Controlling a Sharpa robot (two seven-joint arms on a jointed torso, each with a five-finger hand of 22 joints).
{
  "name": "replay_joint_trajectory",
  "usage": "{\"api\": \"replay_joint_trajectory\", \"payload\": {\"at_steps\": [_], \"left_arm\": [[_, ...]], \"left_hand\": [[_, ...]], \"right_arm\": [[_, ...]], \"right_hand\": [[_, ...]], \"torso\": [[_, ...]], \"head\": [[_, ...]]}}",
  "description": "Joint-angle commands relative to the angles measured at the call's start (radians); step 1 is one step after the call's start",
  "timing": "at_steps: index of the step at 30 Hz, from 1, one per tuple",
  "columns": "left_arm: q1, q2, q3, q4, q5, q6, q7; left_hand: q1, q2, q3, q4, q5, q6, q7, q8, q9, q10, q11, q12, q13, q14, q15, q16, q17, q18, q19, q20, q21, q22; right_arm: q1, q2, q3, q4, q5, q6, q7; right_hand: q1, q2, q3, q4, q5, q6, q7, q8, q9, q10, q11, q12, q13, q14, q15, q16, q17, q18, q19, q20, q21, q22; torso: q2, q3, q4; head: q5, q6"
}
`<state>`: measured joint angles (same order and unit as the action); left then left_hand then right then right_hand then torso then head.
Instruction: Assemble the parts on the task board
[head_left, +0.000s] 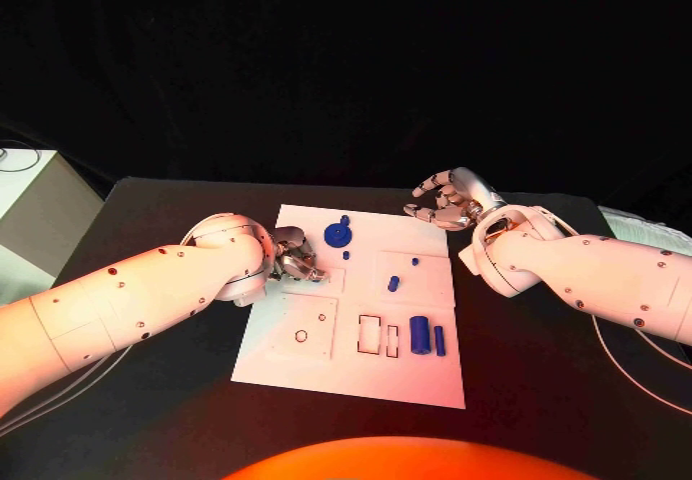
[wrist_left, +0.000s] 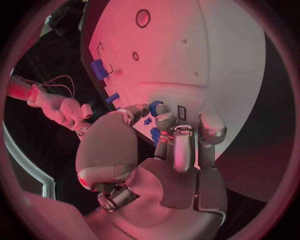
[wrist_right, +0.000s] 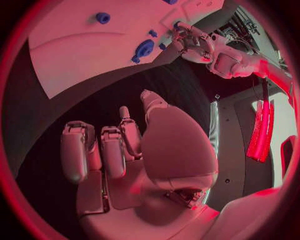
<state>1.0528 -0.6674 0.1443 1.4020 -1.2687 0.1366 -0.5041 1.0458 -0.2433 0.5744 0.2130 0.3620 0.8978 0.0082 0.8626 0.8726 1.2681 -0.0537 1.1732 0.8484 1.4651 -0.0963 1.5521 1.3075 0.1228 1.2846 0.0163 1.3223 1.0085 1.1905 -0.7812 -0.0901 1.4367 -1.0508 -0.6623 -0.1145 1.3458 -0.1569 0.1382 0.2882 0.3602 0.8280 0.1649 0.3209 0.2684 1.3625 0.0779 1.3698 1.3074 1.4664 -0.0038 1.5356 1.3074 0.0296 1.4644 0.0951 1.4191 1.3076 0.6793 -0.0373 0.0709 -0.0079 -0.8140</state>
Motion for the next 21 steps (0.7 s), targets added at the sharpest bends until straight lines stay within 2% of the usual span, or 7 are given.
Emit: {"api": "replay_joint_trajectory", "payload": {"at_steps": [1, 21], "left_arm": [[-0.003, 0.001, -0.002, 0.006, -0.001, 0.013, 0.005], [-0.003, -0.019, 0.001, 0.027, 0.0, 0.017, 0.004]], "left_hand": [[-0.007, -0.004, -0.019, 0.011, -0.003, 0.007, 0.003, -0.005, 0.002, -0.006, 0.002, 0.002, 0.001, 0.093, -0.006, 0.0, 0.222, -0.014, 0.003, -0.005, -0.006, 0.001], [0.004, -0.004, -0.091, 0.062, -0.008, 0.007, 0.005, -0.012, 0.012, -0.01, 0.004, 0.003, 0.002, 0.092, -0.004, -0.001, 0.22, -0.014, 0.002, -0.004, -0.007, 0.001]], "right_arm": [[-0.001, -0.001, 0.0, 0.002, -0.003, -0.004, 0.011], [-0.003, -0.004, 0.0, 0.002, -0.003, -0.005, 0.01]], "right_hand": [[-0.012, 0.002, 0.004, 0.004, 0.005, -0.006, -0.001, 0.0, -0.002, -0.006, 0.002, 0.0, 0.047, 0.086, 0.005, -0.004, 0.198, 0.009, 0.048, 0.006, -0.006, 0.145], [-0.019, 0.002, 0.004, 0.004, 0.008, -0.006, 0.0, -0.001, -0.002, -0.004, 0.002, 0.002, 0.049, 0.087, 0.005, -0.003, 0.2, 0.008, 0.049, 0.006, -0.003, 0.147]], "torso": [[0.0, -0.0005, 0.0002], [0.0, 0.0007, -0.0001]], "head": [[-0.001, 0.001], [-0.005, 0.004]]}}
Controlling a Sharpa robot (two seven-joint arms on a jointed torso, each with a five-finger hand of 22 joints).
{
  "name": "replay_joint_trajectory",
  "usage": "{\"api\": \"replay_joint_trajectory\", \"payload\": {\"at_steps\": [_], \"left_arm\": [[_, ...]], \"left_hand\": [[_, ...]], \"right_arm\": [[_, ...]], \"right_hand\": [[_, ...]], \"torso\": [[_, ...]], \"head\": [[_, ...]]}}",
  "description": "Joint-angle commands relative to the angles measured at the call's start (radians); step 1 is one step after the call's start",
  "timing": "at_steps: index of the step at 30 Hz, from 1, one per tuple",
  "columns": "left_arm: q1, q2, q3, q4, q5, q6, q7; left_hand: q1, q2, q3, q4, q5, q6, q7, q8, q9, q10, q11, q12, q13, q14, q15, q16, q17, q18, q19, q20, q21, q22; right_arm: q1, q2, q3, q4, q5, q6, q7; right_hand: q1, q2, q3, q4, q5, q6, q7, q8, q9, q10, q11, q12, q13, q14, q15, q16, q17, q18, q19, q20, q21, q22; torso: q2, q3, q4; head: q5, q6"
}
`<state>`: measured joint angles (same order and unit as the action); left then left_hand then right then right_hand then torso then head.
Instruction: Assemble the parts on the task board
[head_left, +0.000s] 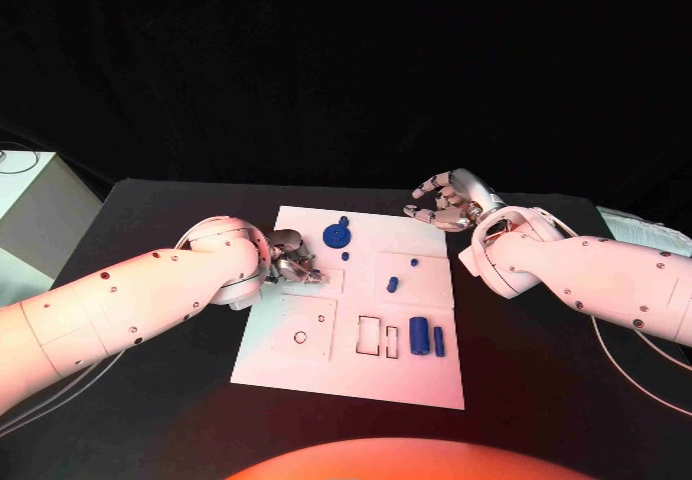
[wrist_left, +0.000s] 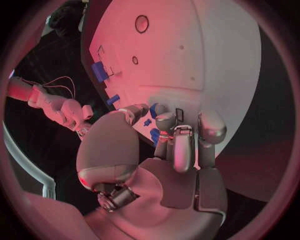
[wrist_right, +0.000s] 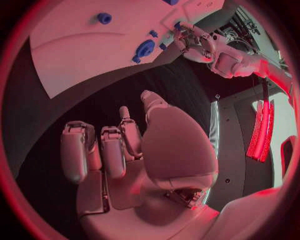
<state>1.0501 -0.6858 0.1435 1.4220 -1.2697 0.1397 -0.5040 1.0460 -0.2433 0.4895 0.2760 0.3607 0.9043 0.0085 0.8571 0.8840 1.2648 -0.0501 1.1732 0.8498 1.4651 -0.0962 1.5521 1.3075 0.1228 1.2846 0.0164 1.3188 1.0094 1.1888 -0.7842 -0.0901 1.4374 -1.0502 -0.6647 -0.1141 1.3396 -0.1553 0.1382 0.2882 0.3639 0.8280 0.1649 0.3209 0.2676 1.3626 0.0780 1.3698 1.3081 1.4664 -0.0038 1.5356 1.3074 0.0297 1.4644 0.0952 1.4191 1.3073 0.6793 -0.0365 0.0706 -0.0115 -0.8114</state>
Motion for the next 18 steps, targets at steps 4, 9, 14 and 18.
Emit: {"api": "replay_joint_trajectory", "payload": {"at_steps": [4, 9, 14, 18], "left_arm": [[-0.001, -0.004, 0.009, 0.014, 0.004, 0.013, 0.003], [-0.001, -0.005, 0.018, 0.017, 0.011, 0.011, 0.003], [0.0, -0.007, 0.022, 0.017, 0.013, 0.012, 0.003], [0.0, -0.01, 0.024, 0.018, 0.012, 0.016, 0.003]], "left_hand": [[0.004, -0.003, -0.022, 0.011, -0.009, 0.0, 0.006, -0.008, 0.003, -0.008, 0.001, 0.003, 0.0, 0.092, -0.004, -0.002, 0.218, -0.014, 0.001, -0.004, -0.005, -0.002], [-0.005, -0.001, -0.037, 0.016, -0.013, 0.0, 0.007, -0.011, 0.004, -0.009, 0.002, 0.003, 0.0, 0.091, -0.003, -0.002, 0.218, -0.014, 0.002, -0.003, -0.005, 0.0], [-0.02, 0.005, -0.057, 0.017, -0.016, -0.002, 0.008, -0.015, 0.006, -0.01, 0.003, 0.004, 0.002, 0.091, -0.002, -0.003, 0.217, -0.014, 0.001, -0.002, -0.005, 0.0], [-0.021, 0.006, -0.059, 0.017, -0.017, -0.002, 0.008, -0.015, 0.007, -0.01, 0.003, 0.004, 0.003, 0.091, -0.002, -0.003, 0.217, -0.014, 0.002, -0.002, -0.005, 0.0]], "right_arm": [[-0.002, 0.0, 0.0, 0.001, -0.003, -0.003, 0.009], [-0.003, 0.001, 0.0, 0.0, -0.001, -0.008, 0.014], [-0.004, 0.002, 0.0, -0.001, 0.0, -0.007, 0.014], [-0.005, 0.002, 0.0, -0.002, 0.001, -0.006, 0.013]], "right_hand": [[-0.013, 0.001, 0.004, 0.004, 0.004, -0.006, 0.0, -0.001, -0.001, -0.004, 0.002, 0.002, 0.048, 0.087, 0.005, -0.003, 0.2, 0.008, 0.049, 0.006, -0.003, 0.147], [-0.017, 0.001, 0.004, 0.004, 0.006, -0.006, -0.001, 0.0, -0.001, 0.002, 0.002, 0.007, 0.053, 0.088, 0.005, 0.0, 0.205, 0.006, 0.052, 0.006, 0.005, 0.153], [-0.018, 0.003, 0.006, 0.003, 0.011, -0.006, -0.001, 0.0, -0.001, 0.002, 0.001, 0.007, 0.053, 0.088, 0.005, 0.0, 0.204, 0.006, 0.052, 0.006, 0.004, 0.153], [-0.019, 0.003, 0.006, 0.003, 0.012, -0.006, -0.001, 0.0, -0.001, 0.001, 0.001, 0.007, 0.052, 0.088, 0.005, 0.0, 0.204, 0.006, 0.051, 0.006, 0.003, 0.152]], "torso": [[0.0, 0.0002, 0.0002], [0.0, 0.0006, 0.0], [0.0, 0.0008, -0.0001], [0.0, 0.0006, 0.0001]], "head": [[-0.001, 0.002], [0.002, 0.001], [0.002, 0.004], [0.0, 0.003]]}}
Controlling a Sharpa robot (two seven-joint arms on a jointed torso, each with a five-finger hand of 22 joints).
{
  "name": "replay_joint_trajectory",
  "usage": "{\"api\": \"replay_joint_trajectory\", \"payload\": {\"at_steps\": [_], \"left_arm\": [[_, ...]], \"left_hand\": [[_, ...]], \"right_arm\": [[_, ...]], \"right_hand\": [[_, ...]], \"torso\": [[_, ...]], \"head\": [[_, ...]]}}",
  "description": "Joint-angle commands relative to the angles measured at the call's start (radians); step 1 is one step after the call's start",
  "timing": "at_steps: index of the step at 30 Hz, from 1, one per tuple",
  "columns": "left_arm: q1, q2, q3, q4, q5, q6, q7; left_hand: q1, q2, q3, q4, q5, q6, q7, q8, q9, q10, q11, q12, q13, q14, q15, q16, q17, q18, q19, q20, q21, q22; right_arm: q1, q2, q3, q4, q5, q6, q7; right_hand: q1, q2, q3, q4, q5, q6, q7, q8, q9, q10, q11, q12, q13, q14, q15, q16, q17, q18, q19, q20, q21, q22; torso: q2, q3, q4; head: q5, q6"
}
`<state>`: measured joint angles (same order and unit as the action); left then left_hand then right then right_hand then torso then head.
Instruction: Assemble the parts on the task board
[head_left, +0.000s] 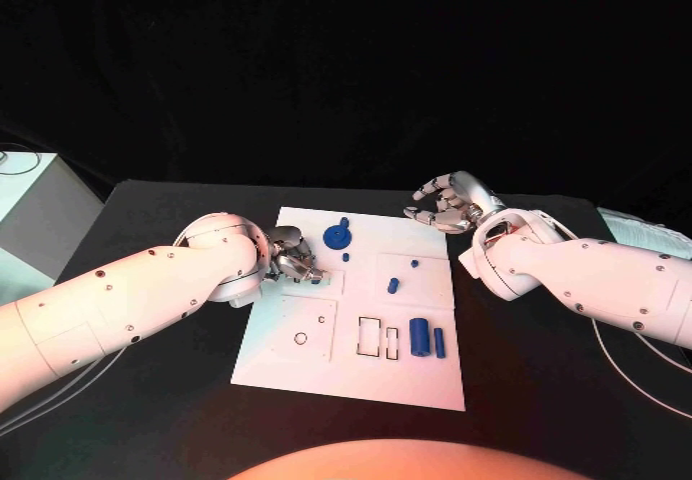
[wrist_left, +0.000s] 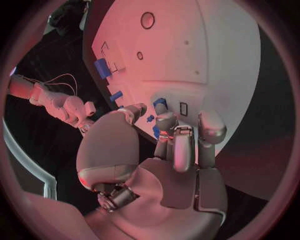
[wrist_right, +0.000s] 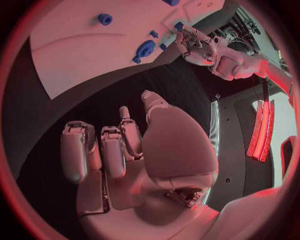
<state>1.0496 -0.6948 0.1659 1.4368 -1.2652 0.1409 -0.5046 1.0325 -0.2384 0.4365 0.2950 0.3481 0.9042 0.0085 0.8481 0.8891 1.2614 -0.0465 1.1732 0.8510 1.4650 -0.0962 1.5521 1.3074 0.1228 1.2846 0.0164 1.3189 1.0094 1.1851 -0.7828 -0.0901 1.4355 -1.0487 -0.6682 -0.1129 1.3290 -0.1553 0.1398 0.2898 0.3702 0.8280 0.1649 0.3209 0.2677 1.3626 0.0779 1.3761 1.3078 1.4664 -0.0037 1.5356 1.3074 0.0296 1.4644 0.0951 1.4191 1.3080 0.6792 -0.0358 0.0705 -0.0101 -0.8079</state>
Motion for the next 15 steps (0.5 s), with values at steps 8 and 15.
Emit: {"api": "replay_joint_trajectory", "payload": {"at_steps": [8, 15], "left_arm": [[0.0, -0.01, 0.027, 0.011, 0.009, 0.02, 0.002], [0.001, -0.018, 0.067, 0.02, 0.015, 0.02, 0.002]], "left_hand": [[-0.011, 0.005, -0.011, -0.002, -0.009, -0.001, 0.008, -0.006, 0.002, -0.007, 0.0, 0.004, 0.001, 0.091, -0.002, -0.003, 0.216, -0.014, 0.002, -0.002, -0.005, 0.001], [-0.011, 0.016, -0.013, -0.002, -0.01, -0.001, 0.008, -0.008, 0.003, -0.009, -0.001, 0.003, -0.002, 0.09, -0.002, -0.004, 0.215, -0.013, -0.001, -0.001, -0.007, -0.004]], "right_arm": [[-0.001, 0.0, 0.0, 0.0, -0.001, -0.004, 0.011], [-0.001, 0.001, 0.0, -0.003, -0.001, -0.009, 0.01]], "right_hand": [[-0.012, 0.003, 0.004, 0.002, 0.007, -0.008, 0.0, -0.001, -0.002, 0.0, 0.002, -0.001, 0.05, 0.088, 0.005, -0.002, 0.202, 0.007, 0.05, 0.006, 0.0, 0.149], [-0.015, 0.003, 0.004, 0.002, 0.008, -0.008, 0.0, -0.001, -0.002, 0.001, 0.002, 0.0, 0.051, 0.088, 0.005, -0.002, 0.202, 0.007, 0.051, 0.006, 0.001, 0.15]], "torso": [[0.0, -0.0001, -0.0002], [0.0, 0.0005, -0.0001]], "head": [[-0.002, 0.0], [-0.001, 0.0]]}}
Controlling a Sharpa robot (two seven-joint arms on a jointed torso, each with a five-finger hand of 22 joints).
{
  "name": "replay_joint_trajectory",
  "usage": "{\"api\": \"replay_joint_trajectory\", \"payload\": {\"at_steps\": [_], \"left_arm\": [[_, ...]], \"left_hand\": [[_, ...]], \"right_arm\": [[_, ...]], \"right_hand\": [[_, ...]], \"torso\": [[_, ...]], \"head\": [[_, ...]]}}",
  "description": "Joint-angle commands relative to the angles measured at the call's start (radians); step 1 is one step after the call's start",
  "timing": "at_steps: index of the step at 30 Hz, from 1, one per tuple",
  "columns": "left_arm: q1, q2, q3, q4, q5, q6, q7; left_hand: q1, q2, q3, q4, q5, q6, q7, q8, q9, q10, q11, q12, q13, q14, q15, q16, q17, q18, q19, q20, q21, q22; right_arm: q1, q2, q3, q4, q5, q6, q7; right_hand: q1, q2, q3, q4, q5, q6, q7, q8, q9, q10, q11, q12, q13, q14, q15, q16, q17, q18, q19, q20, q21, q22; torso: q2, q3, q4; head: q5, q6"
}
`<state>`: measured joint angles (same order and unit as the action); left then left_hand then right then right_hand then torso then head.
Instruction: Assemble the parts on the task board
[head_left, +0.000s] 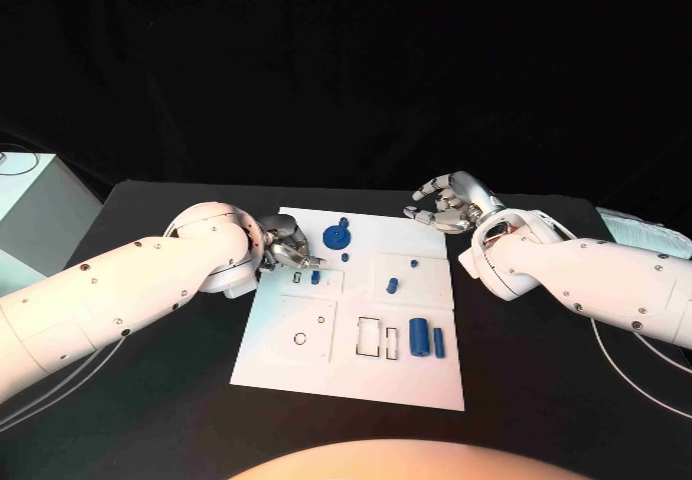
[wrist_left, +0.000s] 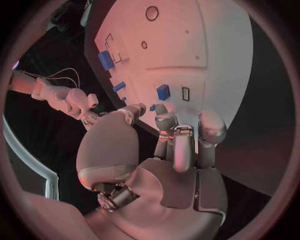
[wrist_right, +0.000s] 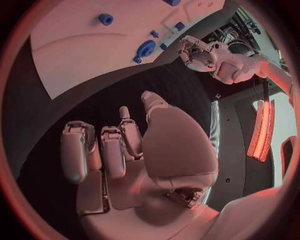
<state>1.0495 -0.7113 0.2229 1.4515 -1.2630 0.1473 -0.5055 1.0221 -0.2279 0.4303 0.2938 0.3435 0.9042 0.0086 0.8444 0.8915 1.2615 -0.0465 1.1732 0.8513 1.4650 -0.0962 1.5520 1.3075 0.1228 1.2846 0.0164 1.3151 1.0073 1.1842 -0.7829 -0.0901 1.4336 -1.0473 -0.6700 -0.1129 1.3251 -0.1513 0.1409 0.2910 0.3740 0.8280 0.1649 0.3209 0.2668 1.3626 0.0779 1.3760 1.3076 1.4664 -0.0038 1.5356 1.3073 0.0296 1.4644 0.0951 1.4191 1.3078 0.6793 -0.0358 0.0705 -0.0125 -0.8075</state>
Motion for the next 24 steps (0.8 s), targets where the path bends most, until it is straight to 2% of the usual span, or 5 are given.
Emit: {"api": "replay_joint_trajectory", "payload": {"at_steps": [1, 5, 10, 16, 24], "left_arm": [[0.001, -0.003, 0.016, 0.005, 0.017, 0.014, 0.002], [0.001, -0.007, 0.044, 0.003, 0.042, 0.015, 0.004], [0.003, -0.011, 0.065, -0.008, 0.057, 0.02, 0.006], [0.004, -0.011, 0.074, -0.023, 0.068, 0.049, 0.008], [0.007, 0.001, 0.075, -0.073, 0.062, 0.042, 0.009]], "left_hand": [[0.001, 0.01, -0.006, -0.002, -0.005, -0.002, 0.007, -0.005, 0.001, -0.01, -0.001, 0.003, -0.003, 0.09, -0.002, -0.005, 0.213, -0.013, -0.002, -0.001, -0.004, -0.004], [0.018, 0.028, -0.004, -0.004, -0.003, -0.009, 0.008, -0.01, 0.003, -0.018, 0.0, -0.003, -0.011, 0.087, -0.001, -0.009, 0.206, -0.011, -0.008, -0.001, -0.01, -0.014], [0.054, 0.036, -0.003, -0.008, 0.0, -0.014, 0.008, -0.013, 0.008, -0.024, 0.0, -0.005, -0.016, 0.086, -0.001, -0.01, 0.203, -0.01, -0.012, 0.0, -0.013, -0.019], [0.144, 0.036, 0.006, -0.015, 0.004, -0.037, 0.018, -0.038, 0.006, -0.063, 0.009, -0.032, -0.057, 0.073, 0.006, -0.028, 0.17, -0.001, -0.043, 0.005, -0.042, -0.067], [0.164, 0.04, 0.008, -0.01, 0.001, -0.041, 0.023, -0.044, 0.005, -0.074, 0.013, -0.038, -0.065, 0.068, 0.009, -0.034, 0.158, 0.001, -0.05, 0.008, -0.05, -0.079]], "right_arm": [[-0.001, 0.002, 0.0, -0.001, -0.002, -0.008, 0.01], [-0.001, 0.002, 0.0, -0.002, -0.002, -0.012, 0.009], [-0.001, 0.003, 0.0, -0.002, -0.002, -0.014, 0.008], [-0.001, 0.002, 0.0, -0.002, -0.002, -0.015, 0.007], [-0.001, 0.003, 0.0, -0.001, -0.002, -0.013, 0.006]], "right_hand": [[-0.012, 0.002, 0.005, 0.001, 0.006, -0.008, 0.0, -0.001, -0.001, 0.001, 0.002, 0.0, 0.051, 0.087, 0.005, -0.002, 0.201, 0.007, 0.051, 0.006, 0.001, 0.15], [-0.013, 0.005, 0.007, 0.0, 0.007, -0.008, -0.001, -0.001, -0.001, 0.001, 0.002, 0.0, 0.051, 0.087, 0.005, -0.002, 0.201, 0.007, 0.051, 0.006, 0.001, 0.15], [-0.013, 0.006, 0.008, 0.0, 0.008, -0.008, -0.001, -0.001, -0.001, 0.001, 0.002, 0.0, 0.051, 0.087, 0.005, -0.002, 0.201, 0.007, 0.051, 0.006, 0.002, 0.151], [-0.013, 0.006, 0.008, 0.0, 0.009, -0.008, -0.001, -0.001, -0.001, 0.001, 0.002, 0.0, 0.051, 0.088, 0.005, -0.002, 0.202, 0.007, 0.051, 0.006, 0.001, 0.15], [-0.013, 0.007, 0.009, -0.001, 0.009, -0.008, -0.001, -0.001, -0.001, 0.001, 0.001, 0.0, 0.051, 0.087, 0.005, -0.002, 0.201, 0.007, 0.051, 0.006, 0.0, 0.15]], "torso": [[0.0, 0.0005, -0.0001], [0.001, 0.0007, -0.0006], [0.0, 0.0014, -0.0003], [0.0, 0.0008, 0.0006], [-0.001, 0.0002, 0.0002]], "head": [[0.001, 0.0], [0.001, -0.001], [0.002, 0.002], [0.003, 0.002], [0.008, 0.01]]}}
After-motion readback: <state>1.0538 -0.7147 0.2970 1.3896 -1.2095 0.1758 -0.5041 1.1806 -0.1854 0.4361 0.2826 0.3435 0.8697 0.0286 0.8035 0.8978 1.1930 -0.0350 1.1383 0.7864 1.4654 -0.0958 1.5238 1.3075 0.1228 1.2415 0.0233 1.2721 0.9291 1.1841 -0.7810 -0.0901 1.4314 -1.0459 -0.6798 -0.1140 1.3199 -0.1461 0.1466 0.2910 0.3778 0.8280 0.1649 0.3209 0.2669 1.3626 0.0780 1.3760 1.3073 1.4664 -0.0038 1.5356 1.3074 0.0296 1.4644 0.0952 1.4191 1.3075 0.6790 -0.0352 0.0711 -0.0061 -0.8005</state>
